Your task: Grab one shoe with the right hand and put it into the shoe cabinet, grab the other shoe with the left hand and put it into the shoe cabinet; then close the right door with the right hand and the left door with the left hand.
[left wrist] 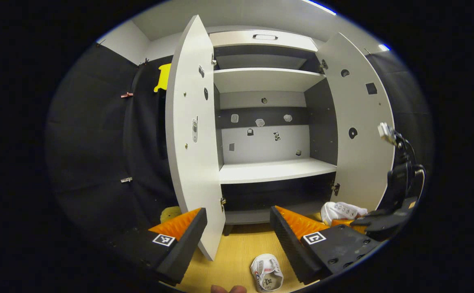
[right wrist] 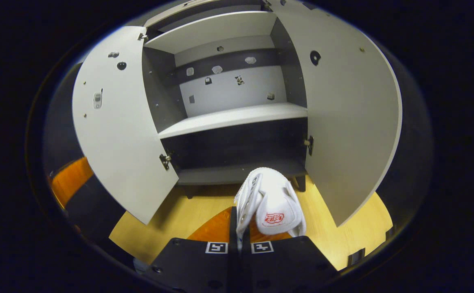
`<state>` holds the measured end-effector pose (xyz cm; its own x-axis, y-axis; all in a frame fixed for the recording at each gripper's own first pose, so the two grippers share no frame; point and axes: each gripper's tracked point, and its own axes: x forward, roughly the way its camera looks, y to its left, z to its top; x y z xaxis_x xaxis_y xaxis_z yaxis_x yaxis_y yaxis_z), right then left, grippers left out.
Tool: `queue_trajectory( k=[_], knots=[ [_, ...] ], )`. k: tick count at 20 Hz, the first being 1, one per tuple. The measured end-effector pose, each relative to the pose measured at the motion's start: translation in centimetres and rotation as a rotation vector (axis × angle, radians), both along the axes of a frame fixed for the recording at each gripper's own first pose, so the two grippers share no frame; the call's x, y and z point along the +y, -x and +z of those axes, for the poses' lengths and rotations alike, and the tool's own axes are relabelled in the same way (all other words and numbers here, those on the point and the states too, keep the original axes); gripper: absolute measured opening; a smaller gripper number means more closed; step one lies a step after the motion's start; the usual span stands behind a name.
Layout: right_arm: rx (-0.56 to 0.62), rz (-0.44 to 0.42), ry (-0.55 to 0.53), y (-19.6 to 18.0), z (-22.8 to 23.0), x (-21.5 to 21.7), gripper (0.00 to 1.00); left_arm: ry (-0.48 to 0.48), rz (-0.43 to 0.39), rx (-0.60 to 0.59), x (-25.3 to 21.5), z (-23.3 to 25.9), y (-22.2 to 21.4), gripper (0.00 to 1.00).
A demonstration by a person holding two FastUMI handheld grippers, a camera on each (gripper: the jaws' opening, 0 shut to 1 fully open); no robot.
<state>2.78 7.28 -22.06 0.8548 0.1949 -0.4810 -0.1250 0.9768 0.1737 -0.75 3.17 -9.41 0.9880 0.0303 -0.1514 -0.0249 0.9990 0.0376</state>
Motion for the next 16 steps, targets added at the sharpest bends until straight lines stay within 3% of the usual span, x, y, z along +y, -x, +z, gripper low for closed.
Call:
queue_trajectory(
  k=[5, 10, 16],
  knots=[
    [-0.040, 0.026, 0.005, -6.2, 6.4, 1.3, 0.06, 0.002, -0.038, -0.006, -0.8, 0.3, -0.7, 0.98],
    [-0.066, 0.037, 0.074, -15.6, 10.0, 2.0, 0.06, 0.013, -0.058, 0.002, -1.2, -0.1, -1.3, 0.98],
    [-0.054, 0.071, 0.174, -27.3, 11.1, 3.1, 0.06, 0.034, -0.057, 0.011, -1.0, -0.9, -2.4, 0.98]
  ],
)
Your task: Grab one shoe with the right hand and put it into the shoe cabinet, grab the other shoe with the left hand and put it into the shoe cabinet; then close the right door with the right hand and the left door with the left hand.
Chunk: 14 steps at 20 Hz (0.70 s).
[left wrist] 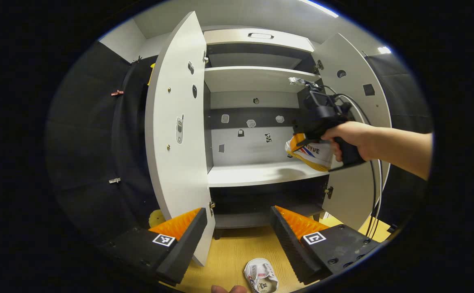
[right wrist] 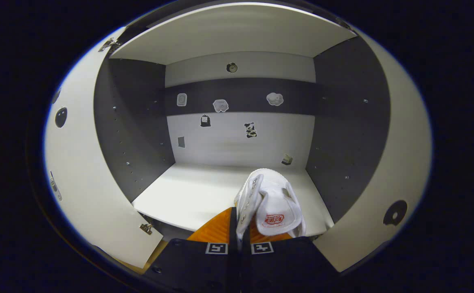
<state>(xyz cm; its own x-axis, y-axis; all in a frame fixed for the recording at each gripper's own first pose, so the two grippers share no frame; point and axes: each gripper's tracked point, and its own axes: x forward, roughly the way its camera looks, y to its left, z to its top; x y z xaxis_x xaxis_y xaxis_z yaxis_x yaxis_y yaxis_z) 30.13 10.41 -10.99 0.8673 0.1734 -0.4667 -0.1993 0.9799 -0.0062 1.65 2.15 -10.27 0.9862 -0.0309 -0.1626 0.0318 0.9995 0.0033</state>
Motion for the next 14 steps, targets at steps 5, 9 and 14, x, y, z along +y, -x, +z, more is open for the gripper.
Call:
queue_trajectory(
  k=[5, 9, 14],
  knots=[
    [0.072, 0.000, 0.040, -7.1, -4.3, 0.8, 0.06, 0.000, 0.017, 0.004, 0.6, -0.9, -0.6, 0.98],
    [0.137, -0.022, 0.110, -11.3, -8.3, 0.2, 0.06, 0.002, 0.032, 0.023, 1.1, -2.0, -0.9, 0.98],
    [0.136, -0.027, 0.193, -13.3, -9.8, 0.0, 0.06, 0.017, 0.059, 0.039, 1.8, -2.7, -0.8, 0.98]
  ],
)
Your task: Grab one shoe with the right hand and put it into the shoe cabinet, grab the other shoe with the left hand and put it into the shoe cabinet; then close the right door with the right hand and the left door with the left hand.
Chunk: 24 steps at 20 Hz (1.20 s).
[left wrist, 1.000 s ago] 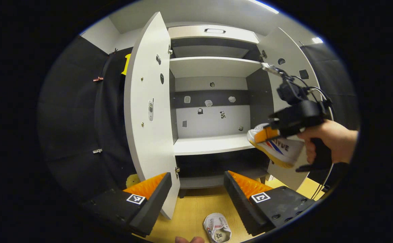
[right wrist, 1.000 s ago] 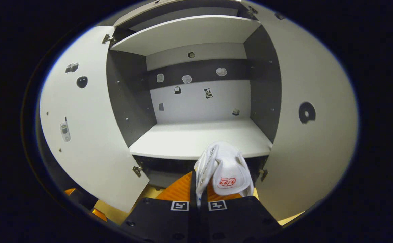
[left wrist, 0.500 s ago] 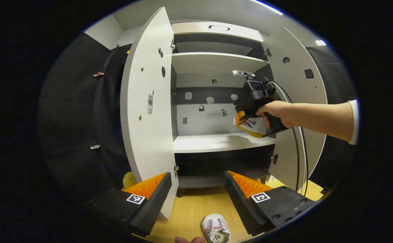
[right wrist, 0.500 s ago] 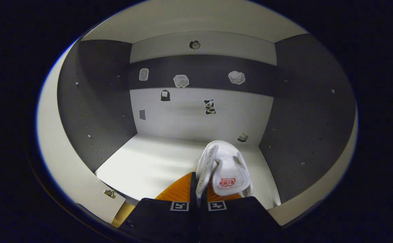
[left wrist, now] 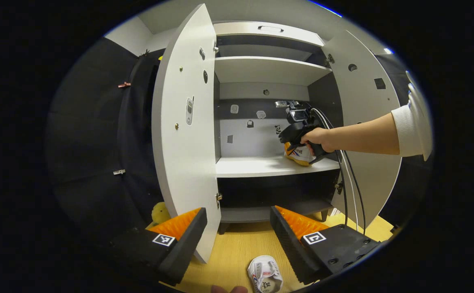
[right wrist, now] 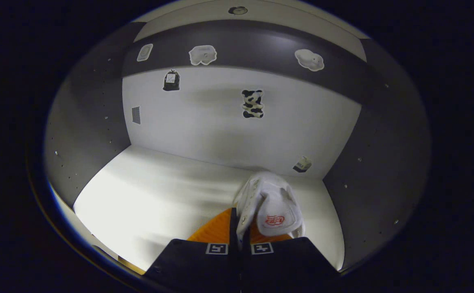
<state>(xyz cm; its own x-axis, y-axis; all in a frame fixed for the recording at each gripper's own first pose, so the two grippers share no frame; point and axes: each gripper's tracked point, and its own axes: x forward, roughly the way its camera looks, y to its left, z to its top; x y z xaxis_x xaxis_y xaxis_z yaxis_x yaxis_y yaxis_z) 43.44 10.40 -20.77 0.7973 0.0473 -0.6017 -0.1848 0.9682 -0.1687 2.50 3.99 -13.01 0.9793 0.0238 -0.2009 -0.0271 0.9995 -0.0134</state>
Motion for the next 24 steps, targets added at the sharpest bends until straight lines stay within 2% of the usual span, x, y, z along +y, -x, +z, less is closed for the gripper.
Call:
queue_trajectory(
  k=[2, 5, 7, 8, 10, 11, 12, 15, 16, 17, 19, 24],
  knots=[
    [0.000, -0.022, 0.033, 0.3, 0.0, -0.3, 0.08, 0.012, 0.007, 0.006, 0.1, -0.3, 0.0, 0.98],
    [-0.001, -0.027, 0.047, 1.1, 0.3, -0.4, 0.23, 0.008, 0.010, 0.006, 0.1, -0.5, -0.1, 0.98],
    [-0.009, -0.032, 0.022, 1.8, 0.9, -0.4, 0.36, 0.004, 0.008, -0.001, 0.0, -0.3, 0.0, 0.97],
    [-0.013, -0.036, -0.006, 2.2, 1.4, -0.2, 0.39, 0.003, 0.008, -0.005, 0.0, -0.1, 0.1, 0.97],
    [-0.036, -0.038, -0.065, 3.5, 2.6, 0.2, 0.57, 0.003, 0.009, -0.013, -0.1, 0.1, 0.2, 0.97],
    [-0.056, -0.037, -0.091, 4.0, 3.4, 0.3, 0.73, 0.004, 0.008, -0.014, -0.2, 0.1, 0.4, 0.98],
    [-0.079, -0.037, -0.112, 4.7, 4.2, 0.4, 0.81, 0.005, 0.007, -0.015, -0.3, 0.2, 0.6, 0.98],
    [-0.169, -0.038, -0.183, 7.2, 7.0, 0.2, 0.88, 0.008, 0.005, -0.017, -0.4, 0.2, 1.3, 0.98],
    [-0.199, -0.036, -0.204, 8.3, 8.0, 0.1, 0.87, 0.010, 0.005, -0.021, -0.5, 0.2, 1.5, 0.98],
    [-0.230, -0.035, -0.220, 9.5, 9.0, -0.1, 0.93, 0.015, 0.002, -0.023, -0.5, 0.1, 1.7, 0.98],
    [-0.291, -0.019, -0.238, 12.2, 10.8, -0.5, 0.97, 0.024, 0.007, -0.010, -0.4, -0.6, 2.1, 0.98],
    [-0.455, 0.029, -0.263, 21.1, 16.3, -1.4, 0.97, 0.056, -0.011, 0.015, -0.1, -4.2, 3.8, 0.98]
  ],
)
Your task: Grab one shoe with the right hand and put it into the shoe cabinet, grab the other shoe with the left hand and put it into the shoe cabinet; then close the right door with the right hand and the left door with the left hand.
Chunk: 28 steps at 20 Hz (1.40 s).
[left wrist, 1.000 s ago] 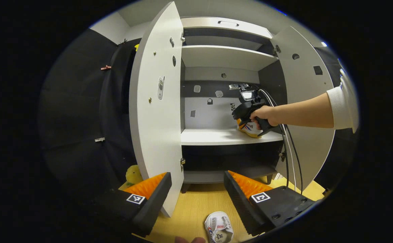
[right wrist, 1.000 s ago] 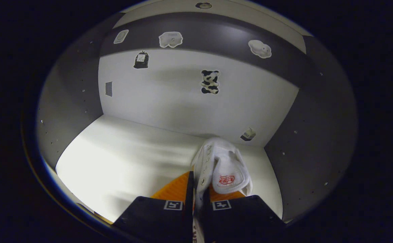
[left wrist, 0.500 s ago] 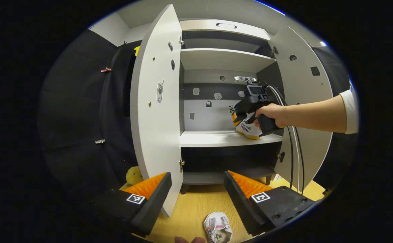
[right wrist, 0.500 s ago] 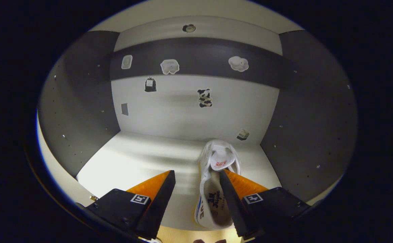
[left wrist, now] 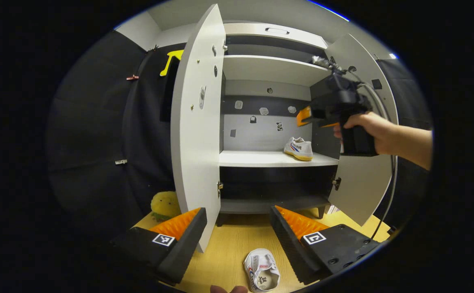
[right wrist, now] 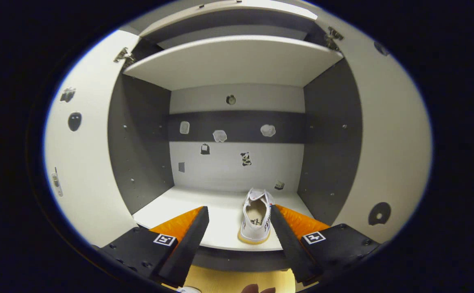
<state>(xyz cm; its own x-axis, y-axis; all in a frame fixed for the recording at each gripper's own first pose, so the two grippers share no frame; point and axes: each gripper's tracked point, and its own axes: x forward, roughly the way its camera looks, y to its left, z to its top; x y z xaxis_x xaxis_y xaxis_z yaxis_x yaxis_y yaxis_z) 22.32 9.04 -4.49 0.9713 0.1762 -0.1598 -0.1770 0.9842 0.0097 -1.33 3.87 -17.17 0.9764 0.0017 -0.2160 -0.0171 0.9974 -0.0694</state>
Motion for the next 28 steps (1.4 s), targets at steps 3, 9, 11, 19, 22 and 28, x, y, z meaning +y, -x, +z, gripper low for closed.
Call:
queue_trajectory(
  k=[3, 9, 11, 19, 22, 28],
  knots=[
    [-0.047, 0.030, -0.058, 5.7, 2.7, 0.1, 0.97, 0.032, -0.027, 0.066, -0.3, -4.4, 1.9, 0.99],
    [-0.104, 0.040, -0.083, 12.6, 5.7, -2.5, 0.96, -0.021, -0.091, 0.199, -2.4, -14.1, 5.7, 0.99],
    [-0.121, 0.037, -0.065, 14.1, 6.4, -3.6, 0.96, -0.057, -0.118, 0.212, -3.5, -16.6, 6.2, 0.99],
    [-0.144, -0.023, -0.009, 17.8, 8.5, -8.5, 0.96, -0.128, -0.137, 0.270, -5.5, -25.3, 3.7, 0.89],
    [-0.150, -0.049, 0.019, 18.4, 9.0, -10.2, 0.96, -0.108, -0.135, 0.264, -5.9, -26.3, 2.3, 0.71],
    [-0.156, -0.077, 0.032, 19.4, 9.6, -12.3, 0.96, -0.102, -0.191, 0.269, -7.2, -26.8, 1.0, 0.60]
  ],
)
